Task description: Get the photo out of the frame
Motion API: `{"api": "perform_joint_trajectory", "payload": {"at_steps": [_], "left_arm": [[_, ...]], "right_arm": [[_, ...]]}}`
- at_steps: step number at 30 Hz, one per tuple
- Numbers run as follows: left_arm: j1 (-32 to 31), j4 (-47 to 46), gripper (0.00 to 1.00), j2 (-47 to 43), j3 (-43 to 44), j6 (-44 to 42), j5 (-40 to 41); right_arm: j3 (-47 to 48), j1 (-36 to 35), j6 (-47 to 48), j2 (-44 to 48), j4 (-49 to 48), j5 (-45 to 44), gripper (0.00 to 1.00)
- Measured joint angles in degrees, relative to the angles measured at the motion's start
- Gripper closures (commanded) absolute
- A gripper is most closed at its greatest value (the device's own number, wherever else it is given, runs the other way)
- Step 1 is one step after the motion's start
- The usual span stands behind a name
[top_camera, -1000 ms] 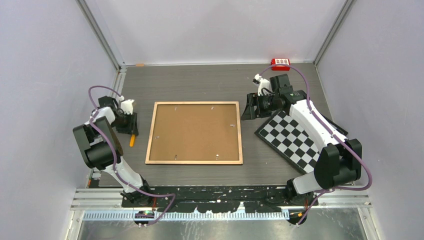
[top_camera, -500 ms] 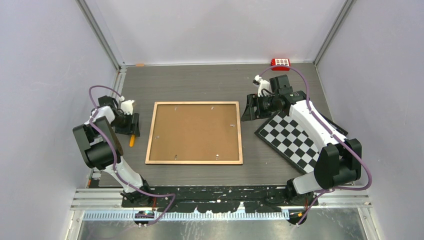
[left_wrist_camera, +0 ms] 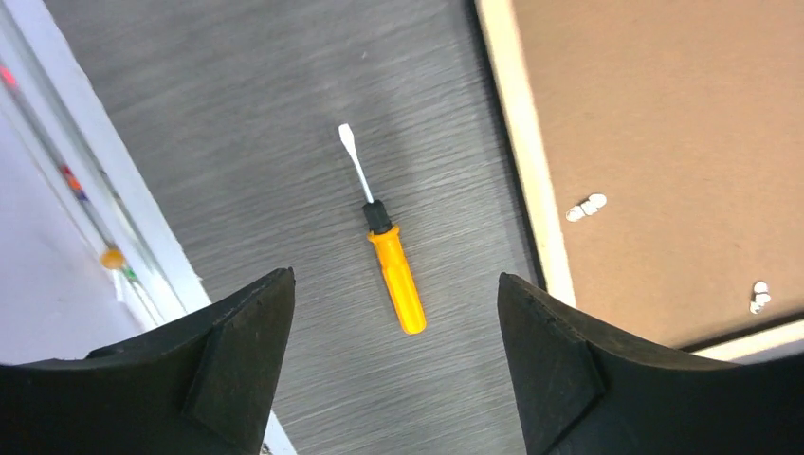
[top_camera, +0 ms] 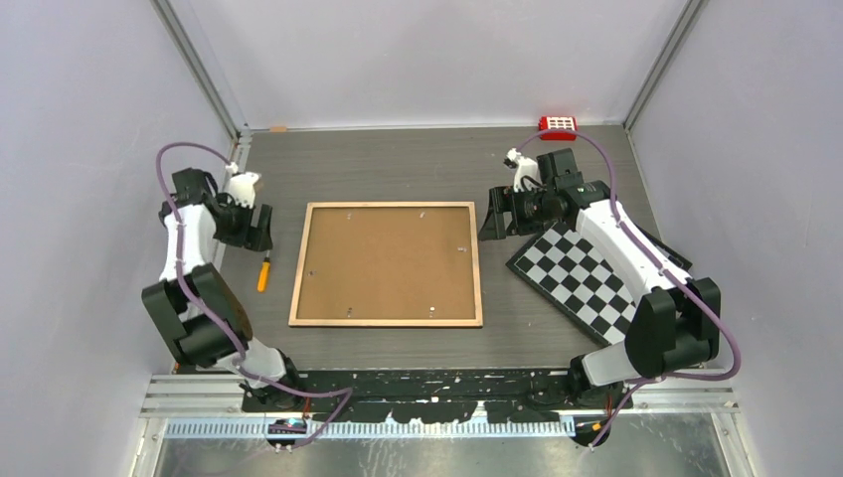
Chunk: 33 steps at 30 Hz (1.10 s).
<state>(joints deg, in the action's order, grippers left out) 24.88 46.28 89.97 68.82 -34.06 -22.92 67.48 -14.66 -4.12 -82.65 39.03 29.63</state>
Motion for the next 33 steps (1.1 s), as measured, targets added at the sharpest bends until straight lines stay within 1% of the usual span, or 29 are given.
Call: {"api": "perform_joint_trajectory", "payload": {"at_steps": [2, 4, 6, 9, 11, 14, 15, 19, 22, 27, 33], "left_arm": [[-0.7, 1.6, 0.17, -3.5, 0.8, -2.7, -1.6], [-3.1, 3.5, 0.17, -7.5, 0.8, -5.6, -2.5], [-7.9, 5.6, 0.17, -11.6, 0.4, -8.8, -3.4], [-17.8, 7.3, 0.17, -17.8, -2.6, -12.5, -3.6], [-26.1, 8.5, 0.17, -21.5, -5.7, -14.0, -3.0], [-37.4, 9.2, 0.18, -24.4, -10.1, -13.8, -1.4], [-41.5, 9.3, 0.18, -24.8, -11.8, -12.8, -0.3], [-54.3, 8.0, 0.2, -24.4, -16.8, -8.5, 3.5], [-62.1, 5.6, 0.23, -23.2, -19.3, -5.2, 5.7], [-68.4, 0.0, 0.28, -19.9, -21.4, -2.6, 9.2], [-74.3, -6.8, 0.35, -15.4, -22.6, -2.3, 12.9]], "right_arm": [[0.0, 0.0, 0.6, 0.6, 0.0, -1.0, 0.02], [0.0, 0.0, 1.1, 1.5, 0.0, -2.2, 0.0], [0.1, 0.0, 1.5, 2.6, -0.1, -3.5, 0.0], [0.4, 0.0, 0.9, 4.7, -0.5, -6.2, 0.0], [0.9, 0.0, -0.4, 6.2, -0.9, -9.2, 0.0], [1.5, 0.0, -1.6, 7.8, -1.3, -11.5, 0.0], [1.6, 0.0, -1.9, 8.2, -1.3, -11.6, 0.0], [1.6, 0.0, -2.7, 8.2, -0.3, -10.7, 0.0], [1.6, 0.2, -3.8, 7.3, 0.8, -9.4, 0.0], [-0.4, 0.7, -5.6, 6.2, 1.3, -7.0, 0.0], [-4.7, 1.7, -7.1, 5.2, 1.7, -4.2, 0.0]]}}
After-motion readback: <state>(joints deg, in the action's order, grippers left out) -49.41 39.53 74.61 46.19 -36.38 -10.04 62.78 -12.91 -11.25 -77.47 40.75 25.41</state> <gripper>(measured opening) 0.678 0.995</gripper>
